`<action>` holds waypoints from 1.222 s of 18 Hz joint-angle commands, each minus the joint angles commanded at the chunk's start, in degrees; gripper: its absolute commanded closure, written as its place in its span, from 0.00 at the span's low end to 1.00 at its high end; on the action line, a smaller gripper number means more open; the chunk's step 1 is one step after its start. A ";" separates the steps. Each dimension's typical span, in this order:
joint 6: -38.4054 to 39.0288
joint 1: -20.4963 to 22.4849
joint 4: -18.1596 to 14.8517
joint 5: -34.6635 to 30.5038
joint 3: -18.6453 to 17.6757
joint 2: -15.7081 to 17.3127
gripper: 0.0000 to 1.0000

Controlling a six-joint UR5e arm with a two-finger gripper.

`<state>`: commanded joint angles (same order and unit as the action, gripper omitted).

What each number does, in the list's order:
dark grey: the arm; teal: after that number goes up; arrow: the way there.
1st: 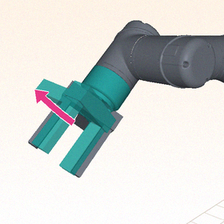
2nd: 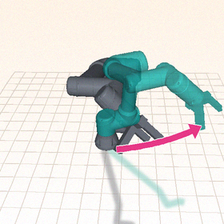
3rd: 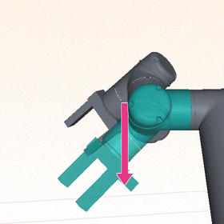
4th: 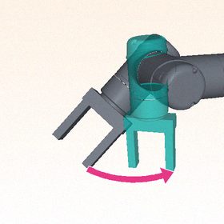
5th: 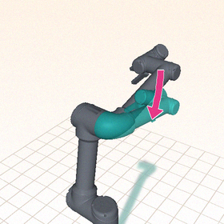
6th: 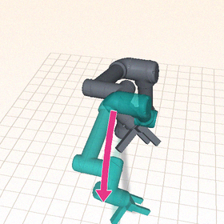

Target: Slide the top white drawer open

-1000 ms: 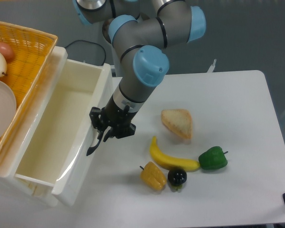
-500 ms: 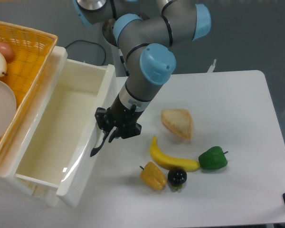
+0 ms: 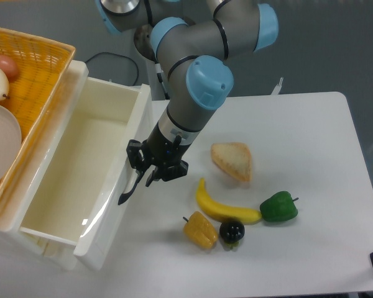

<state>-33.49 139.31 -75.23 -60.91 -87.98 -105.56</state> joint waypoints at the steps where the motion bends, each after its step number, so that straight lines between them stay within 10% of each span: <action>1: 0.00 0.17 0.00 0.00 0.09 0.00 0.51; 3: 0.00 0.44 0.00 0.00 0.79 0.00 0.50; 8: 0.00 4.38 3.95 -0.09 1.85 -0.26 0.00; 13: -1.13 7.91 5.53 -0.09 2.20 -0.18 0.00; 22: -24.92 13.70 6.50 -7.72 1.32 -1.31 0.00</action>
<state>-58.41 153.01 -68.73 -68.63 -86.66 -106.87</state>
